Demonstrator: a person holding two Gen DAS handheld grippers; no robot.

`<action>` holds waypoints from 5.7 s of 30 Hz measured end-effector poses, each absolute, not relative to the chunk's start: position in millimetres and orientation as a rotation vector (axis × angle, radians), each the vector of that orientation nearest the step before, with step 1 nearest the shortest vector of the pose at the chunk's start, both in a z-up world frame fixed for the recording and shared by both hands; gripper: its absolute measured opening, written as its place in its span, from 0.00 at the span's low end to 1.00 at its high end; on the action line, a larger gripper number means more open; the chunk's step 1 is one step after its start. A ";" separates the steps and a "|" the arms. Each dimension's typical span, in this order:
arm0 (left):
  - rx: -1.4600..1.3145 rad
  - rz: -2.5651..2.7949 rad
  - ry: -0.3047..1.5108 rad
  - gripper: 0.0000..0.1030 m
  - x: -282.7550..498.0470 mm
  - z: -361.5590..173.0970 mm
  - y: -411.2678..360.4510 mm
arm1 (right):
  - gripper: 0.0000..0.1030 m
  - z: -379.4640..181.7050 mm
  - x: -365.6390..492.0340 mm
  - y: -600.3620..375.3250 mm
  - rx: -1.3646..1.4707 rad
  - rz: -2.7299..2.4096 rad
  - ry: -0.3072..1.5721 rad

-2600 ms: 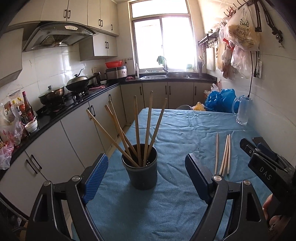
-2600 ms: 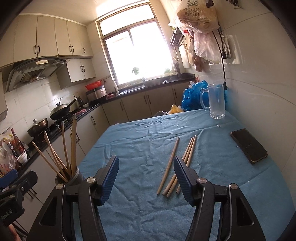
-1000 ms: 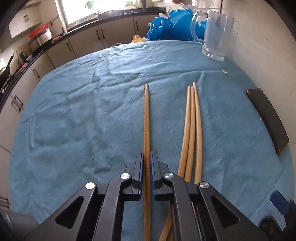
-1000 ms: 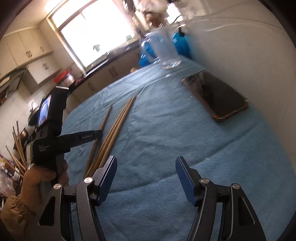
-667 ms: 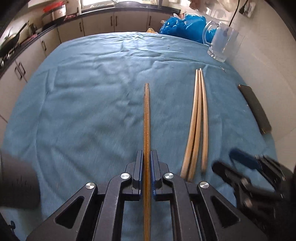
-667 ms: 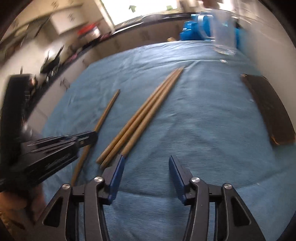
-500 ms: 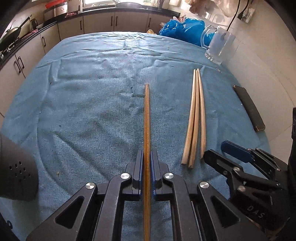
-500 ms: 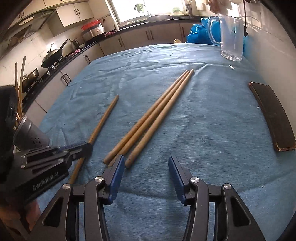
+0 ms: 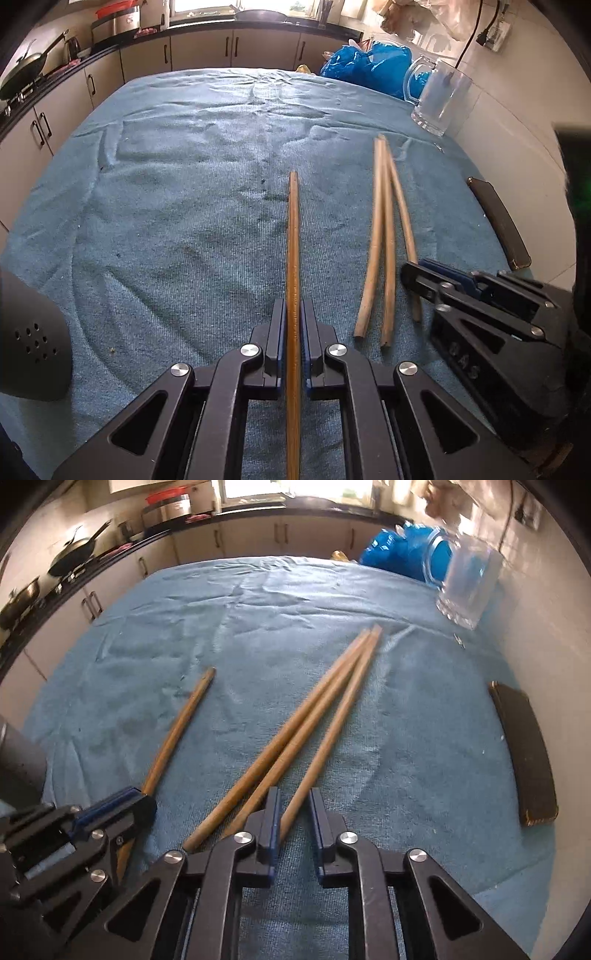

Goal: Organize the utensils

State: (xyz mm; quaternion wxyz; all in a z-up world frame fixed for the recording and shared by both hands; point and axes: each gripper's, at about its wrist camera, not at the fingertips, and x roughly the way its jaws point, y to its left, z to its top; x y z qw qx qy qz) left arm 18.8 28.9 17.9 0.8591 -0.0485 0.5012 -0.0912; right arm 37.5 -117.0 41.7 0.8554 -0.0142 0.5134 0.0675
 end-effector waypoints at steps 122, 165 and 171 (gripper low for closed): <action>-0.355 0.029 0.446 0.07 -38.3 204.8 258.0 | 0.14 206.8 18.4 91.3 0.192 0.526 0.370; -0.152 -0.153 0.760 0.51 -84.1 111.5 80.2 | 0.13 38.5 -7.7 -112.4 0.035 0.234 0.933; -0.103 -0.191 0.853 0.51 -45.4 76.4 47.0 | 0.07 39.0 -5.7 -137.8 0.064 0.168 0.974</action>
